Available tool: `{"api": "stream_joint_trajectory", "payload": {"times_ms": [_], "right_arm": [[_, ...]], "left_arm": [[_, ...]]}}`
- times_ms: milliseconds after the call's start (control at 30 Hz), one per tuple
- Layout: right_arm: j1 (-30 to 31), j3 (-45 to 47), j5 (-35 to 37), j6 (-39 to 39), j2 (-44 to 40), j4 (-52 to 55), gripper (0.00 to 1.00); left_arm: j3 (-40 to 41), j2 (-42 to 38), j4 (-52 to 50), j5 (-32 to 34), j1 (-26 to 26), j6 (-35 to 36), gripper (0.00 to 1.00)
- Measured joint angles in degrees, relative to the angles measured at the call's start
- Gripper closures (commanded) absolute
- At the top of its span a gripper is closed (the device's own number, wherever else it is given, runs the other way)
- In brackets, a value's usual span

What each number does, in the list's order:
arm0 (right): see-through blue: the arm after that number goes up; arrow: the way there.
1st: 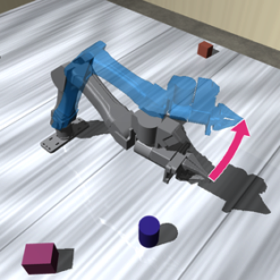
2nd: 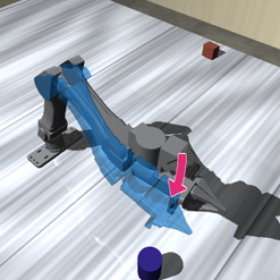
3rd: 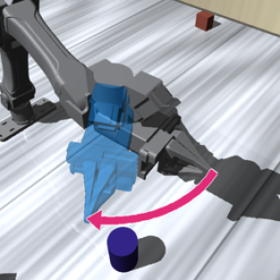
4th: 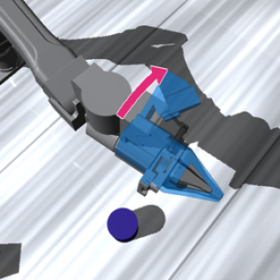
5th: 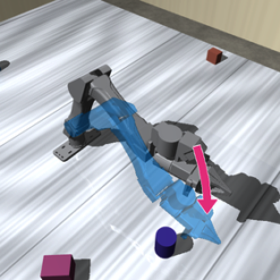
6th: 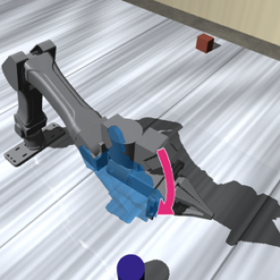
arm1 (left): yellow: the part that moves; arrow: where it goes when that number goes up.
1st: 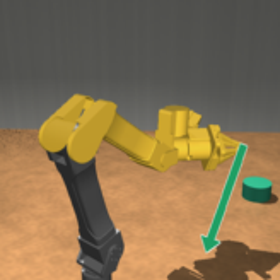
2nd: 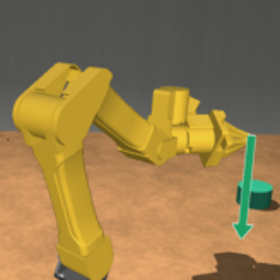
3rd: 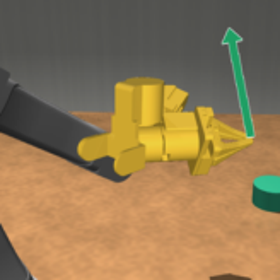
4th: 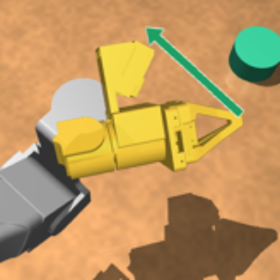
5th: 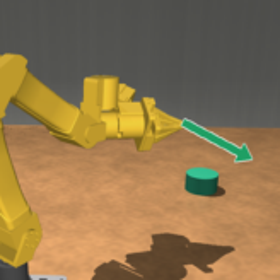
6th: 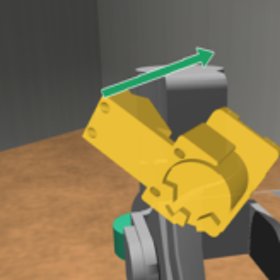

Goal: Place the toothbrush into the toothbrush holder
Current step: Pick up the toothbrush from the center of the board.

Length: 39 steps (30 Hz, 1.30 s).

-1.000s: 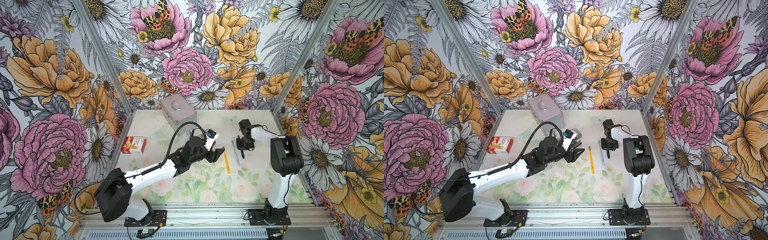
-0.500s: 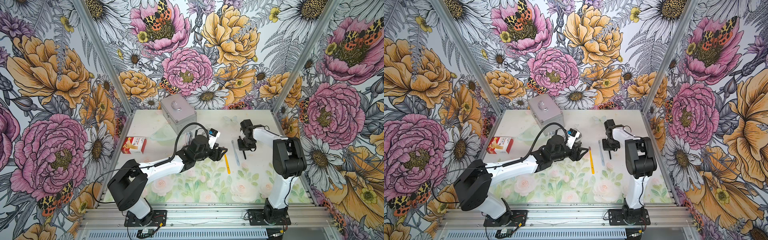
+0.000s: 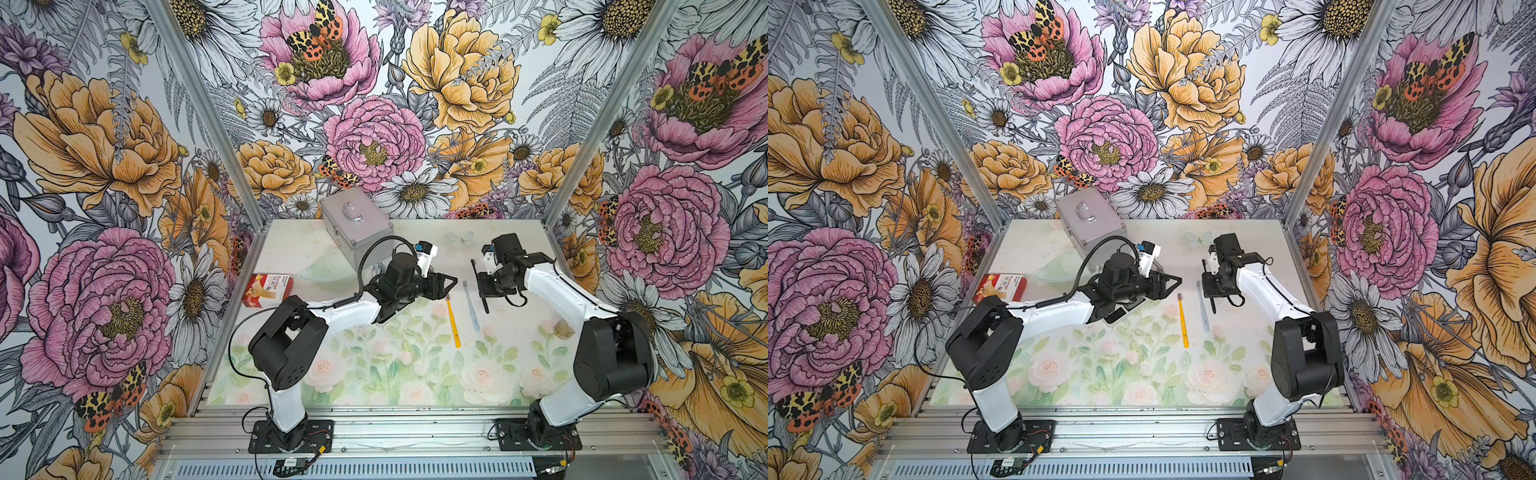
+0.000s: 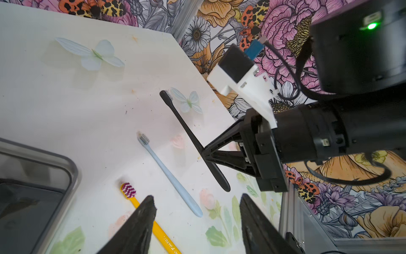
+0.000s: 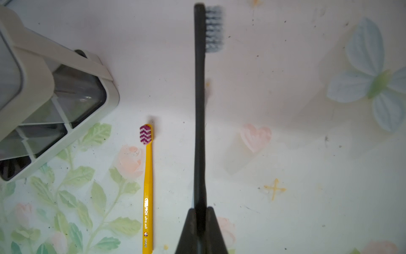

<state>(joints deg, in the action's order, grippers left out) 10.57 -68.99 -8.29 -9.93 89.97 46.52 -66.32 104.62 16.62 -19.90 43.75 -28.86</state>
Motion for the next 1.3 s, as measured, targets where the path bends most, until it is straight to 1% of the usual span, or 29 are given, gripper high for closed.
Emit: {"api": "stream_joint_trajectory", "payload": {"times_ms": [100,300,633,733,800,1033,1067,1133,1300], "right_arm": [[0.6,0.6,-0.9,0.2,-2.9,0.0,1.00],[1.3,1.4,-3.2,0.6,-7.0,0.0,1.00],[2.6,3.0,-4.9,0.6,-7.9,0.0,1.00],[3.1,3.0,-5.1,0.6,-9.0,0.0,1.00],[3.5,3.0,-5.1,0.6,-9.9,0.0,1.00],[5.0,3.3,-5.7,0.6,-11.5,0.0,1.00],[5.2,3.3,-5.9,0.6,-11.6,0.0,1.00],[5.4,3.3,-6.2,0.6,-11.6,0.0,1.00],[5.7,3.3,-6.4,0.5,-11.6,0.1,1.00]], "left_arm": [[-2.3,2.7,0.3,-0.7,0.2,-0.9,0.37],[-4.9,5.4,0.3,-1.2,1.0,-1.3,0.37],[-10.1,8.0,0.4,-1.4,1.5,-1.5,0.37],[-11.1,9.4,0.4,-1.4,1.5,-1.6,0.43],[-11.5,10.3,0.3,-1.4,1.5,-1.7,0.44],[-15.1,12.6,-2.6,-1.4,1.5,-0.6,0.44],[-15.4,12.6,-2.7,-1.4,1.5,-0.6,0.47],[-16.1,12.6,-3.0,-1.4,1.5,-0.5,0.63],[-17.0,12.8,-3.1,-1.7,1.5,0.9,0.90]]}}
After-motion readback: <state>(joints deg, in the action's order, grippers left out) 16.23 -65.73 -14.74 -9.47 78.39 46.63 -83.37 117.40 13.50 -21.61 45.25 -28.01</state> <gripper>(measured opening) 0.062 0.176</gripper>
